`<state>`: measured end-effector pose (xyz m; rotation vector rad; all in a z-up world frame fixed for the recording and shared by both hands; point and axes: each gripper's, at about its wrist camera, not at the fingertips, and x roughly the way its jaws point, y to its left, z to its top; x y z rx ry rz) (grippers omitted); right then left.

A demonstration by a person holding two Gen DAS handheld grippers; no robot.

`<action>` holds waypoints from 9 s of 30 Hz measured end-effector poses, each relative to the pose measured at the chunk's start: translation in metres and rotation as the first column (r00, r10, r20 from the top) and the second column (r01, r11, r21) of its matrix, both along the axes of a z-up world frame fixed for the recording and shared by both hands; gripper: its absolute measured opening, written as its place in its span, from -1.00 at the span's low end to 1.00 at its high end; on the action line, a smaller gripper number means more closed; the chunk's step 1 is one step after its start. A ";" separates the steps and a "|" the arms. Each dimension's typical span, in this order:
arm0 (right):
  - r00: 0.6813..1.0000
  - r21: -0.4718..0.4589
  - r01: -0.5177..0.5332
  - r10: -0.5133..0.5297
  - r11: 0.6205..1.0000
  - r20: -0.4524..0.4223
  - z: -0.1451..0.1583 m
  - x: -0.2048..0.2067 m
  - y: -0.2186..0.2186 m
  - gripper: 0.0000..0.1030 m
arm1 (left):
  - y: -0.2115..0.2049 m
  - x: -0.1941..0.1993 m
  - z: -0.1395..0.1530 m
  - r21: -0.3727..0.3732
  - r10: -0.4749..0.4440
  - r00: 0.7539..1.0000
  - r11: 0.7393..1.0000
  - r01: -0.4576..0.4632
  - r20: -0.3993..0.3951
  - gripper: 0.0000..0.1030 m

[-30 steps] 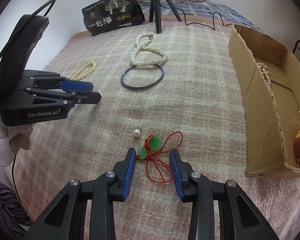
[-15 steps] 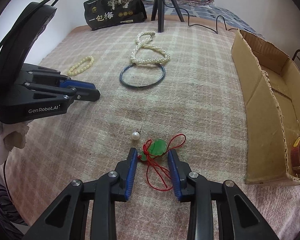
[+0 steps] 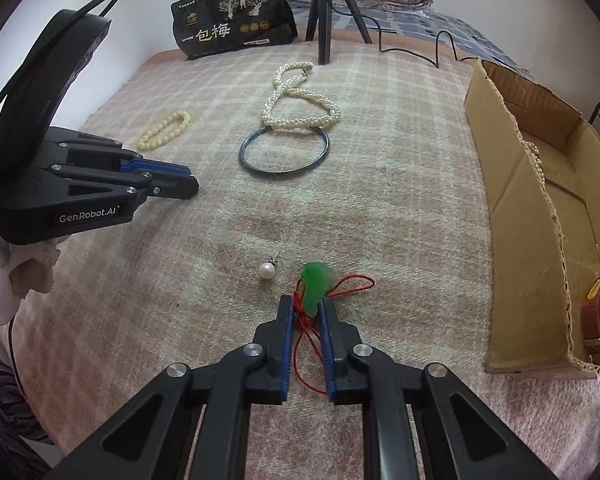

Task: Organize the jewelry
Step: 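Close the right tool on the green pendant while the left tool grasps the pearl earring, then carry the pendant in the right tool while the left tool carries the earring to the box, then open the right tool inside the box while the left tool releases the earring there, then move the left tool to the yellow bead bracelet while the right tool approaches the twisted pearl necklace, then close the left tool on the yellow bracelet while the right tool grasps the twisted pearl necklace, then carry the bracelet in the left tool while the right tool lifts the necklace over the box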

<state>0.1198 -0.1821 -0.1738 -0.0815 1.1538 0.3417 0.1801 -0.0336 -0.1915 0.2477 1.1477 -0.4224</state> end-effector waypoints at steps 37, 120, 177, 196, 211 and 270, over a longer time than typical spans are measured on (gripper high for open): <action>0.974 0.097 0.062 -0.081 0.993 0.209 0.100 -0.003 -0.051 -0.81 | 0.019 -0.011 0.099 -0.221 0.136 0.983 0.970 -0.107 0.125 -0.88; 0.874 0.095 0.368 -0.379 0.925 0.303 0.122 0.112 -0.217 0.82 | -0.194 -0.044 0.097 -0.309 -0.096 0.984 0.941 0.138 0.149 0.08; 0.973 0.158 -0.206 0.186 0.966 0.134 0.069 0.118 0.043 0.19 | 0.130 0.016 0.048 -0.230 0.500 0.866 0.841 -0.490 -0.013 -0.07; 0.971 0.009 -0.233 0.232 0.972 0.049 0.009 0.159 0.091 -0.23 | 0.122 0.046 0.008 -0.118 0.486 0.874 0.868 -0.482 0.010 -0.24; 0.976 -0.040 -0.216 0.217 0.976 0.024 -0.010 0.172 0.102 -0.38 | 0.119 0.061 -0.008 -0.087 0.470 0.882 0.880 -0.467 0.024 -0.52; 0.935 0.317 -0.081 -0.038 0.945 0.352 0.181 0.128 -0.003 -0.89 | 0.070 0.002 0.135 -0.408 0.443 0.880 0.845 -0.346 0.173 -0.90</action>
